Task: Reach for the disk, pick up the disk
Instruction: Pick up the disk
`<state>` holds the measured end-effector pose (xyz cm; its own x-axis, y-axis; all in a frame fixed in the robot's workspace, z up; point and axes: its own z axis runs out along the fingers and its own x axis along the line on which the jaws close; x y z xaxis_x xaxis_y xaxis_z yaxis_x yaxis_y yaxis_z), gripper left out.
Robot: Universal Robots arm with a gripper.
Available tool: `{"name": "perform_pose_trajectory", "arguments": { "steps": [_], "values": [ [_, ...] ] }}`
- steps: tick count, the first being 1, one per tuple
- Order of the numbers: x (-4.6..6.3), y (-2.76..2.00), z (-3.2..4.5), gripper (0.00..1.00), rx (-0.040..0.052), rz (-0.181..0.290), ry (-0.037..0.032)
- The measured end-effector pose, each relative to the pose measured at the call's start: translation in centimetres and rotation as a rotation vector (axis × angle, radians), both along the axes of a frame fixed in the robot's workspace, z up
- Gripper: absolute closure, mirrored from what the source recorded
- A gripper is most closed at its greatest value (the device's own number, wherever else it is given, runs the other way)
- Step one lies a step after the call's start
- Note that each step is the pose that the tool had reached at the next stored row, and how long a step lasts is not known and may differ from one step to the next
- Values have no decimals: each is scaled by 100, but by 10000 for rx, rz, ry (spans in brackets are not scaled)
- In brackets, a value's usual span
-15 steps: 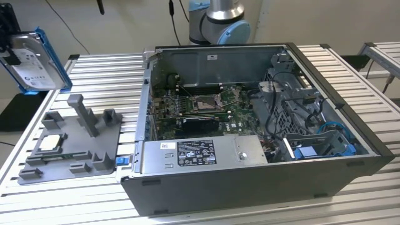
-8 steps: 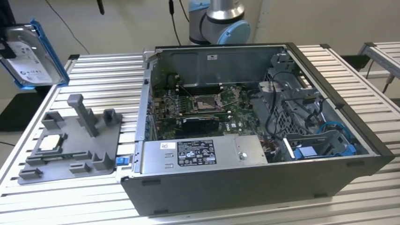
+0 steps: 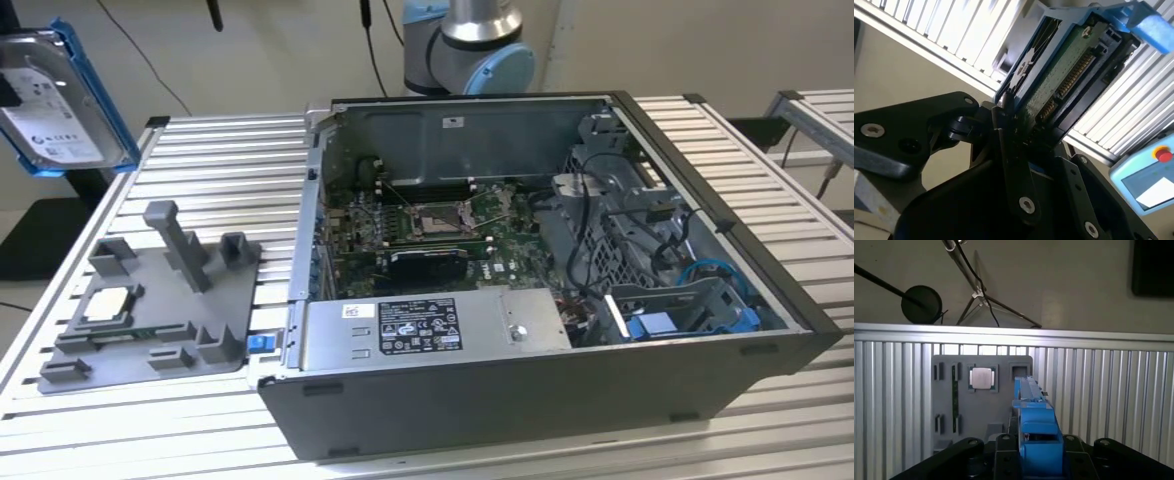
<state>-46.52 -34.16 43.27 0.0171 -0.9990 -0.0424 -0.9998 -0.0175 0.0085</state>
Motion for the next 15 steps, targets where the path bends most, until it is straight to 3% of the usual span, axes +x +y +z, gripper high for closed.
{"name": "perform_pose_trajectory", "arguments": {
  "steps": [11, 15],
  "values": [
    [0, 0, 306, 100, 1, 0, -2],
    [0, 0, 467, 100, 1, 0, -2]
  ]
}}
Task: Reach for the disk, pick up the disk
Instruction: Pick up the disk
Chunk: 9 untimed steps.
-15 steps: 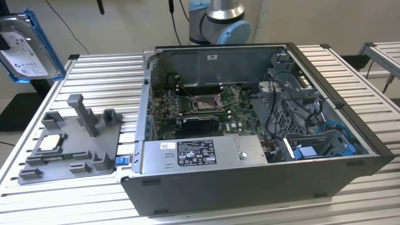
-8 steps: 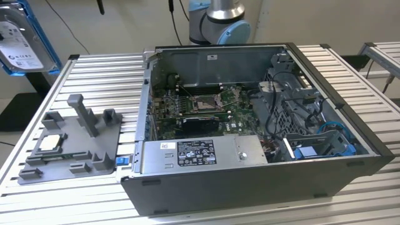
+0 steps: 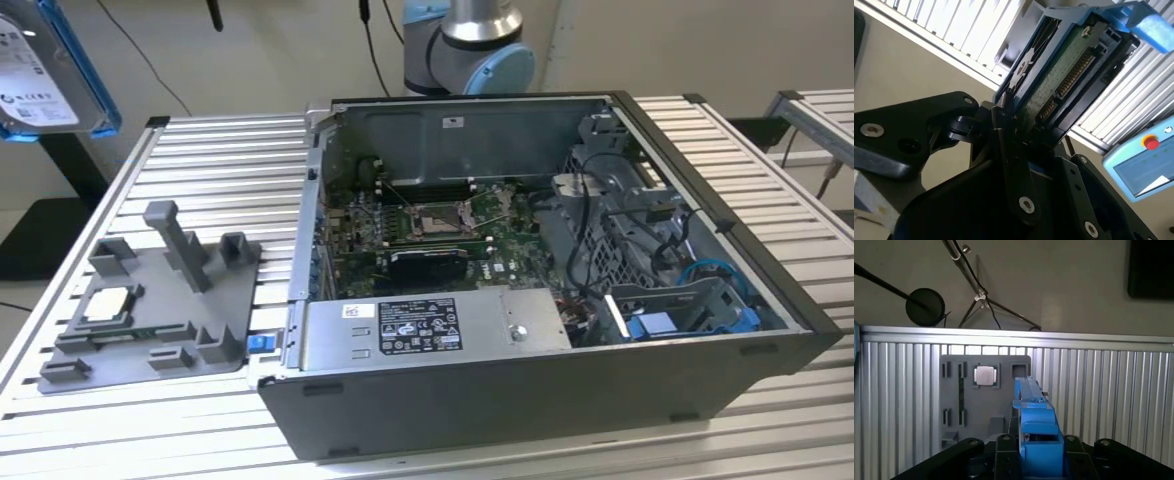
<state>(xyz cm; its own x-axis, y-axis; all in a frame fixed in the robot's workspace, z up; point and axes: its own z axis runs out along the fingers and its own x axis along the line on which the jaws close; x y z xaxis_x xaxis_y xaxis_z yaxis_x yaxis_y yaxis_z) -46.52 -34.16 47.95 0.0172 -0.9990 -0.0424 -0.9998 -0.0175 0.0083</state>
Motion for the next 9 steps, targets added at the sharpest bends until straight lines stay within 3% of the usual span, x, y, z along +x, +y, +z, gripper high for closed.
{"name": "perform_pose_trajectory", "arguments": {
  "steps": [5, 9],
  "values": [
    [0, 0, 205, 100, -1, 0, 2],
    [0, 0, 323, 100, -1, 0, 2]
  ]
}}
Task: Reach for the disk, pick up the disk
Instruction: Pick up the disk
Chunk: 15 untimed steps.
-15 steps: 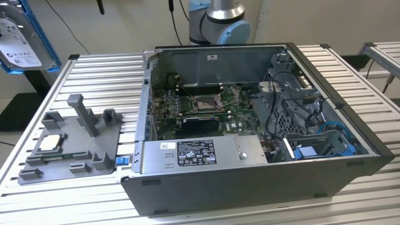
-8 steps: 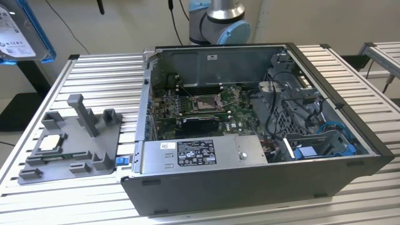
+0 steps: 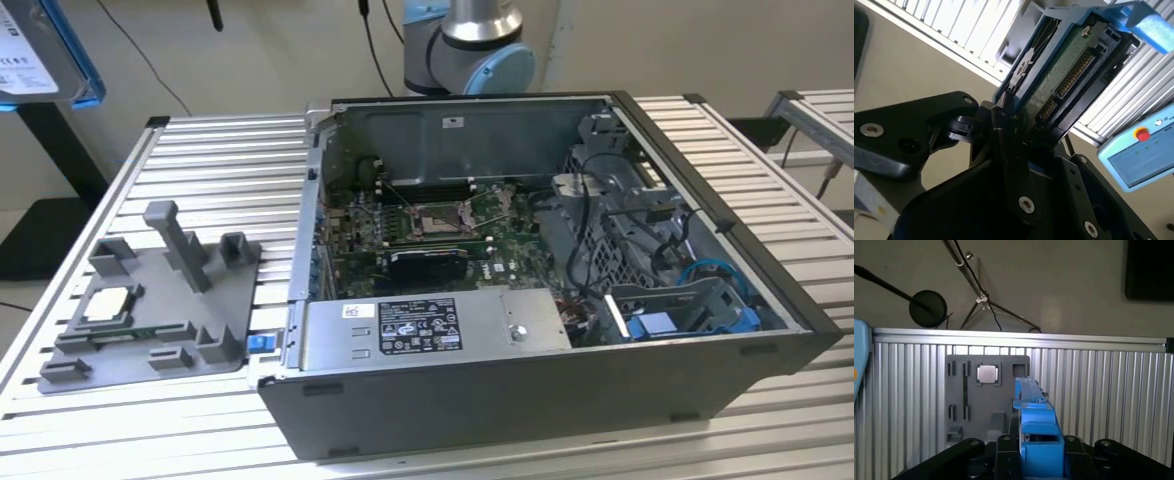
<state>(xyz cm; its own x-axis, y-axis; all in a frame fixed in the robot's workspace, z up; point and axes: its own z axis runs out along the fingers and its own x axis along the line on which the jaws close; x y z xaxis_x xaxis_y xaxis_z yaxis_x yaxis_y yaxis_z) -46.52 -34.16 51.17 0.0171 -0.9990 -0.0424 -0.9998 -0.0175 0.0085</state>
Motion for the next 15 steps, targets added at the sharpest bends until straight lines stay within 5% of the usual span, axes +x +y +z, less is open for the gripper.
{"name": "perform_pose_trajectory", "arguments": {
  "steps": [15],
  "values": [
    [1, 0, 5, 100, 1, 1, -2]
  ]
}}
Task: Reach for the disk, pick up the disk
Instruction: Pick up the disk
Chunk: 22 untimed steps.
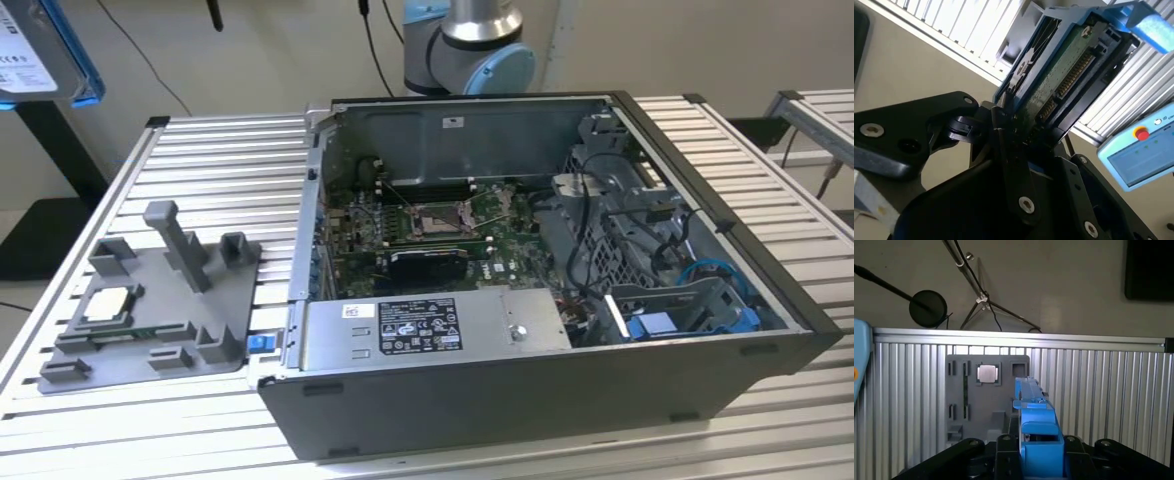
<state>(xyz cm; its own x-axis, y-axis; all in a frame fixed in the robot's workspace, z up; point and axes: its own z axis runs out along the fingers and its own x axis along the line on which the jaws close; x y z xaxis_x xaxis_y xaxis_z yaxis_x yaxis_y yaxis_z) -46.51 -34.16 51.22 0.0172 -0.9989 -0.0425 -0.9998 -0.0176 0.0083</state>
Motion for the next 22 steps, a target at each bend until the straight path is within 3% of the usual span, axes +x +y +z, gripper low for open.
{"name": "perform_pose_trajectory", "arguments": {
  "steps": [8, 22],
  "values": [
    [157, 0, 0, 100, -1, 0, 1],
    [740, 0, 0, 100, 0, -1, 2]
  ]
}}
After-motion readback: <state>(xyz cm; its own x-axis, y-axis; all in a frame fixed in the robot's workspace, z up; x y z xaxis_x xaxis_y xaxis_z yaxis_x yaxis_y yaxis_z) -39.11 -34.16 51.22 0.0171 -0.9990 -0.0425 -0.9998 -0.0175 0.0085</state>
